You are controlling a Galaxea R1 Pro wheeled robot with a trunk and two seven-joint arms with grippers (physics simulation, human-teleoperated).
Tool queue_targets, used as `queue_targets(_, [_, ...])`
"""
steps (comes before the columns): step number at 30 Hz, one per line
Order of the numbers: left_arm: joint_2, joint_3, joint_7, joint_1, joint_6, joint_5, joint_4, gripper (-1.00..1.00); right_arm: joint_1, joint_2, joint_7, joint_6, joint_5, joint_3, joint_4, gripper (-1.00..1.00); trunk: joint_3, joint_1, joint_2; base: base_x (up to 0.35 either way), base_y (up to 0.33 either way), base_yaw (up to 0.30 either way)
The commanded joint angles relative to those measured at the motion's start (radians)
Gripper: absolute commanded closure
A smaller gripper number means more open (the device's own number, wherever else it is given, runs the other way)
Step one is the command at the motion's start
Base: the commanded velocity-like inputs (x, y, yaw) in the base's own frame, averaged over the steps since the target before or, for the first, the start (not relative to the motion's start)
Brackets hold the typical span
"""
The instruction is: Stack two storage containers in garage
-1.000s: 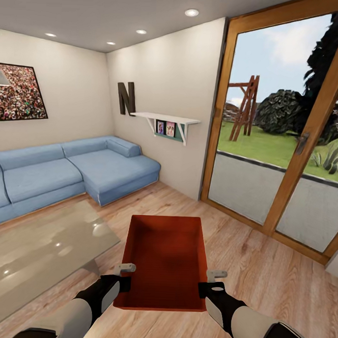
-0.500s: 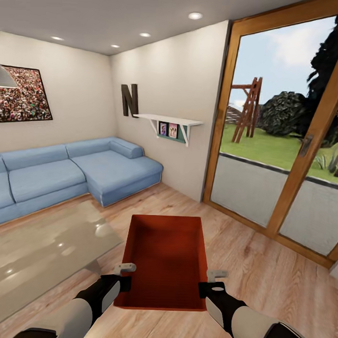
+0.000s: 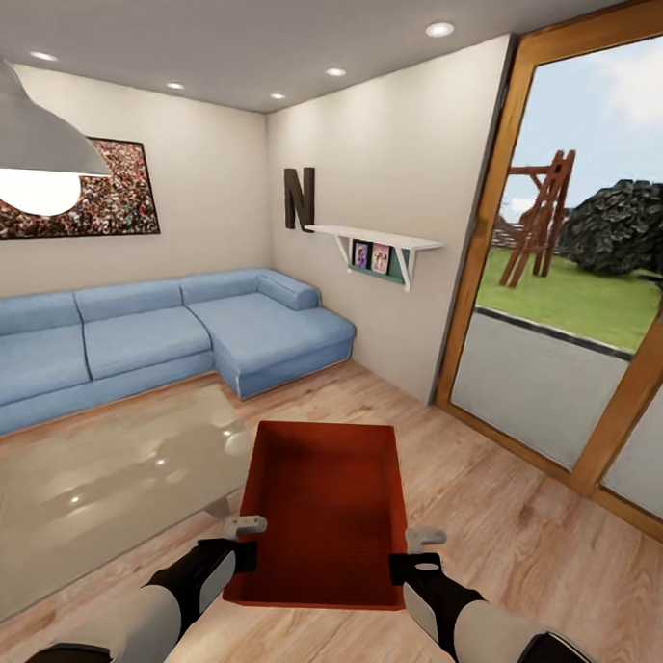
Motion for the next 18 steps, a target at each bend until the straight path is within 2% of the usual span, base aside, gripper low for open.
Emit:
queue_targets(1, [0.003,0.010,0.013,0.000,0.008,-0.011,0.001,1.00,-0.001,-0.003,-0.011,-0.016,0.012,-0.011,-0.002,1.00,-0.002,0.001,-0.002,0.000,0.000,0.283])
queue_targets(18, [0.003,0.010,0.013,0.000,0.008,-0.011,0.001,1.00,-0.001,-0.003,-0.011,-0.017,0.012,-0.011,-0.002,1.00,-0.002,0.001,-0.002,0.000,0.000,0.283])
